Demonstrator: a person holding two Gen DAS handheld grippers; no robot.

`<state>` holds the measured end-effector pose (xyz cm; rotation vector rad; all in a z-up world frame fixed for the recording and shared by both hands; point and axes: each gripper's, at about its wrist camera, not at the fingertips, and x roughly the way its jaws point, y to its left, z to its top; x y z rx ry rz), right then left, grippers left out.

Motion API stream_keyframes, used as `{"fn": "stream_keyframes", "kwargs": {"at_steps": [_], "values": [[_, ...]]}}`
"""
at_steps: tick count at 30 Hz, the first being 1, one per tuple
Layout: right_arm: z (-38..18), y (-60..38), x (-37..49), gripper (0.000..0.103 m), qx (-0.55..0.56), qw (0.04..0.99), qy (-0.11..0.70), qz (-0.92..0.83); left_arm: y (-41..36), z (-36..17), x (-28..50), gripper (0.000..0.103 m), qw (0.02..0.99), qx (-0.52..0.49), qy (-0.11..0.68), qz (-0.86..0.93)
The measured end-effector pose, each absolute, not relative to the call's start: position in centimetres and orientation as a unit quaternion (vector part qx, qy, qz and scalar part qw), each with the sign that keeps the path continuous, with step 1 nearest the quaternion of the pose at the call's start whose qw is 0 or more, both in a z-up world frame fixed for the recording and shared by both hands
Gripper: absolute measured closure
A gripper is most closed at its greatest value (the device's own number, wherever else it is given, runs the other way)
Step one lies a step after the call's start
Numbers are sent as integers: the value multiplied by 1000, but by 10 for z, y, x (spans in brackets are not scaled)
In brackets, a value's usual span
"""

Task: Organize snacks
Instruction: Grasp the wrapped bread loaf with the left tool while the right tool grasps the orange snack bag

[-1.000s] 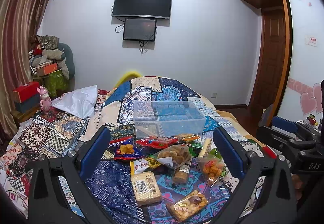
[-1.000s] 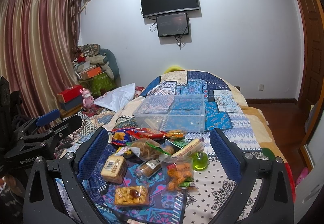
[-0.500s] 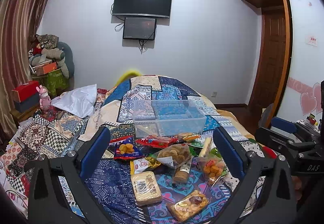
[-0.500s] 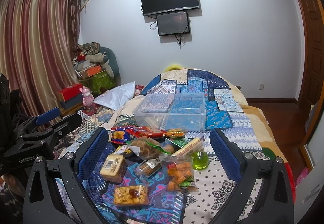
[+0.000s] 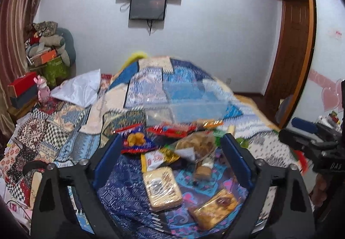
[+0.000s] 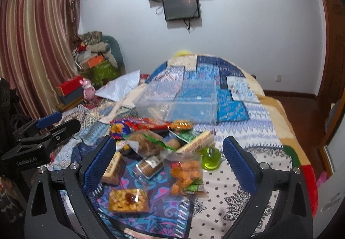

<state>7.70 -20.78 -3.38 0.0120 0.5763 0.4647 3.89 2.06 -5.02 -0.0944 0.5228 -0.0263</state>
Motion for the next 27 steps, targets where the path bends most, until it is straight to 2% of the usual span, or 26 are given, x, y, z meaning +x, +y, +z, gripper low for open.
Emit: {"fn": "stream_keyframes", "kwargs": {"at_steps": [5,9,22,26,27], "values": [[-60,-213,98,14,2,918,330,220,31,-80,59,18,947,-56,317,-17],[-80,-217,112,24,7,903,371,216,36,-105,72,20,933,-62,353,-14],[-124,-205,132,24,6,862,451,233,43,-165,101,21,885,-93,456,-23],[-135,-205,138,27,14,850,471,234,45,-176,107,38,873,-124,471,-39],[-137,-205,139,34,16,849,474,234,45,-177,107,40,874,-122,469,-33]]}}
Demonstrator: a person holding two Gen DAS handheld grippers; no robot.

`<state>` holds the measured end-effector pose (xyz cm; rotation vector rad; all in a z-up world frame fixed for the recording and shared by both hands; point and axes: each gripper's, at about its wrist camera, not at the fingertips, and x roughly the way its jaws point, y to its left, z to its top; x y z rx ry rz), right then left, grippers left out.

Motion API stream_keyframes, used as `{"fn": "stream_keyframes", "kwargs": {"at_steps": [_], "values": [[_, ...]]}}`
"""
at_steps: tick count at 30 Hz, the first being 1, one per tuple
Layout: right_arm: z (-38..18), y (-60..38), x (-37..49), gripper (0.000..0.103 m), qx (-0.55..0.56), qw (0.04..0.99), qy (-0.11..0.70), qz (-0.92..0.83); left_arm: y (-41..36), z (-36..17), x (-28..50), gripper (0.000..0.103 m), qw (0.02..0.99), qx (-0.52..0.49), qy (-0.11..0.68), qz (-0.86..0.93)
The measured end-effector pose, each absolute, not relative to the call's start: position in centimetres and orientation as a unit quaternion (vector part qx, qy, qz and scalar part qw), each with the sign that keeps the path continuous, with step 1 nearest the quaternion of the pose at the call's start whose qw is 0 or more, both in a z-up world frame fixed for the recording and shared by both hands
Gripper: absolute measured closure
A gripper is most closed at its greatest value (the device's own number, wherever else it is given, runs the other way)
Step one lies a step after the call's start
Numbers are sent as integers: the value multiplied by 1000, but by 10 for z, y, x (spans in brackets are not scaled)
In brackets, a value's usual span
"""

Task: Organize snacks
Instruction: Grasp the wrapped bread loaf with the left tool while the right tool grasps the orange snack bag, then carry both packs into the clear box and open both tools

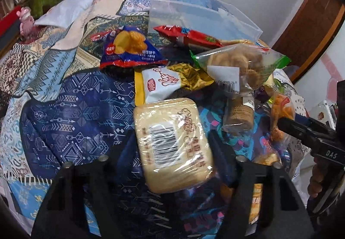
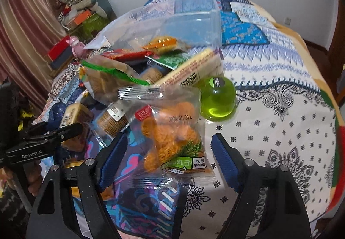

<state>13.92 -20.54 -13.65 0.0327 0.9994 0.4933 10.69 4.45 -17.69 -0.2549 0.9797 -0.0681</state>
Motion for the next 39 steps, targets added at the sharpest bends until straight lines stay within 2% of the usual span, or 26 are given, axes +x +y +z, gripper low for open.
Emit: {"fn": "stream_keyframes", "kwargs": {"at_steps": [1,2,4,8,10,18,27,39], "values": [[-139,-206,140,42,18,846,478,235,44,-178,107,41,876,-118,467,-27],[-141,-207,141,44,22,842,484,237,43,-178,106,43,877,-113,467,-26],[-142,-208,142,55,28,840,487,238,40,-177,105,45,878,-107,466,-23],[-140,-214,140,59,39,839,485,244,38,-173,102,48,880,-91,467,-17],[-138,-216,137,67,37,841,480,247,39,-171,100,48,879,-91,468,-15],[-123,-220,128,69,32,857,451,247,43,-151,87,48,889,-88,450,-6],[-90,-226,129,69,36,876,414,245,44,-105,88,48,912,-76,403,-5],[-49,-218,172,69,37,901,361,239,42,-54,158,48,926,-77,370,-27]]}}
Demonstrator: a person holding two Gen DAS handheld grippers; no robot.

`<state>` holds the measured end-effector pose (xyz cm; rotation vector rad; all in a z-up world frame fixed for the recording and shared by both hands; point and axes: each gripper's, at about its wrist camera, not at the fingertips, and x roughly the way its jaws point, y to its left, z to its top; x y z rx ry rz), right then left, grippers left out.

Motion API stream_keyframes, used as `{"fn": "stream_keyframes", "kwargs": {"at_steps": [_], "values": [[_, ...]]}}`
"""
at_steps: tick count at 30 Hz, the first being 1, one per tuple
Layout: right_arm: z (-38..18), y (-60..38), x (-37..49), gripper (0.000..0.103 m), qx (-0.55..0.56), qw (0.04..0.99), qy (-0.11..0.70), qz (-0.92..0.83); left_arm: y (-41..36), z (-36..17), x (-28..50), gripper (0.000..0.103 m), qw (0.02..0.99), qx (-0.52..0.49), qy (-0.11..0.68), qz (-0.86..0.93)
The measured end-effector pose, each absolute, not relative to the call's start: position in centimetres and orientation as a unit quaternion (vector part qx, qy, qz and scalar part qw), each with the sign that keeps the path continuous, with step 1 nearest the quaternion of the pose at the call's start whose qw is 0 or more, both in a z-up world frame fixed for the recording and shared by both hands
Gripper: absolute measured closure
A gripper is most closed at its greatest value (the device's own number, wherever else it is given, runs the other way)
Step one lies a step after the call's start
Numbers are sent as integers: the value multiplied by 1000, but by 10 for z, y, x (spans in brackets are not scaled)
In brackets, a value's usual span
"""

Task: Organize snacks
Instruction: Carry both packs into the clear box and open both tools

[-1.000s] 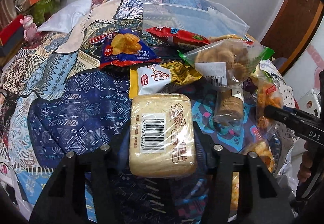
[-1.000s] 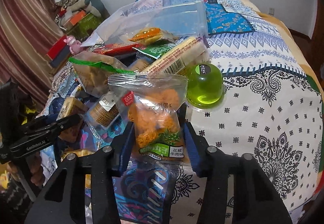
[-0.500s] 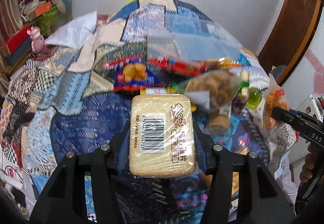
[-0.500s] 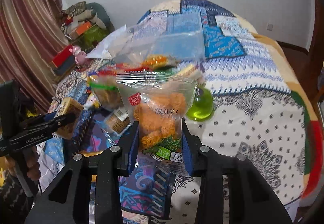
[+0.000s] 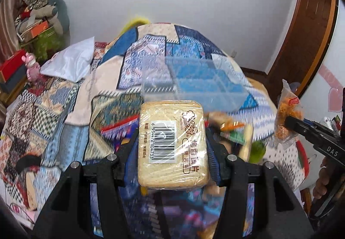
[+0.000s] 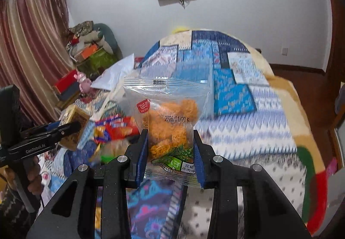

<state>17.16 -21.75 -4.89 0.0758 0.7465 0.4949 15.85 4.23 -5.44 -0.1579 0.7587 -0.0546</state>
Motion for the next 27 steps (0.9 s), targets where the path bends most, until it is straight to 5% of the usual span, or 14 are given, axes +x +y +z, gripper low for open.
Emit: {"fn": "stream_keyframes", "kwargs": {"at_steps": [27], "values": [[-89,-164,321,69,18,878,410,246,49,-97,351,48,901,-79,425,-38]]}}
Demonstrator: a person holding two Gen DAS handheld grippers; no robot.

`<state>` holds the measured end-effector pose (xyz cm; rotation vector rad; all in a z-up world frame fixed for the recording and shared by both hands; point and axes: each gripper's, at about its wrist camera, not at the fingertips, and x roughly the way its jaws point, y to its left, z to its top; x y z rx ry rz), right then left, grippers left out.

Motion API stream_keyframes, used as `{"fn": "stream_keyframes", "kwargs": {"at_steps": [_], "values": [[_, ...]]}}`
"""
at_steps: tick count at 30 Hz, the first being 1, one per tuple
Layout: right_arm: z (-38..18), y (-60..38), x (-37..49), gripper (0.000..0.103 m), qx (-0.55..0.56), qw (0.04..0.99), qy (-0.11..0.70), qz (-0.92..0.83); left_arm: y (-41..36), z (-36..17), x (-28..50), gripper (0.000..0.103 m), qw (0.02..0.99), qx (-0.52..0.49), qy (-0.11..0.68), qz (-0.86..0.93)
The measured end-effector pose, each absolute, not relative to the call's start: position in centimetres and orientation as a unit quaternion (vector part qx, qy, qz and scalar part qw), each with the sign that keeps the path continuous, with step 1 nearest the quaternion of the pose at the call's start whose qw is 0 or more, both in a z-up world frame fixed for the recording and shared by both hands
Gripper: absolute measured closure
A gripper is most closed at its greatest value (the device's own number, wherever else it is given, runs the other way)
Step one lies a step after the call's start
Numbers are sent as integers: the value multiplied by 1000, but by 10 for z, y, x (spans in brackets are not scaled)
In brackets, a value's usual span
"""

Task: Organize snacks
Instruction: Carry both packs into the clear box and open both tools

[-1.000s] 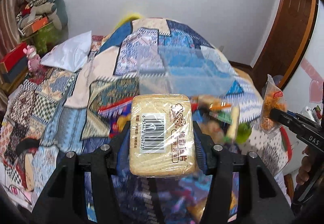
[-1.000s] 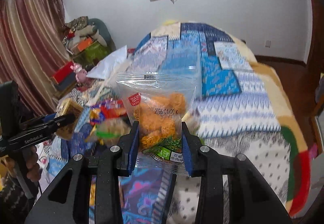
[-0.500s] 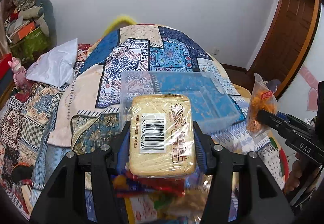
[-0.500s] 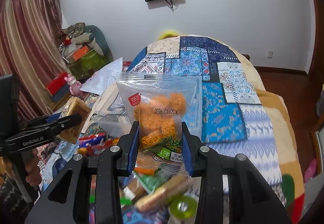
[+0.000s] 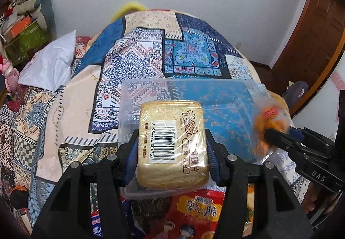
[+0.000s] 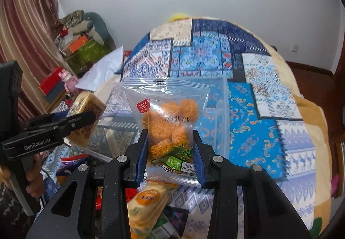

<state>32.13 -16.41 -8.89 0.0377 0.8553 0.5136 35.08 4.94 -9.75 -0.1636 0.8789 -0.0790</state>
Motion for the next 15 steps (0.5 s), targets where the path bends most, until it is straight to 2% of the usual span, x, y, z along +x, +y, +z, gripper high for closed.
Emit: {"fn": "stream_keyframes", "kwargs": {"at_steps": [5,8,15], "values": [[-94,-160,329,70,11,874,420,245,45,-113,361,48,892,-78,443,-37],[-96,-159,331,67,8,873,426,237,42,-118,362,48,887,-79,452,-41],[-85,-163,318,66,-2,877,418,239,32,-91,339,46,904,-43,422,-49]]}}
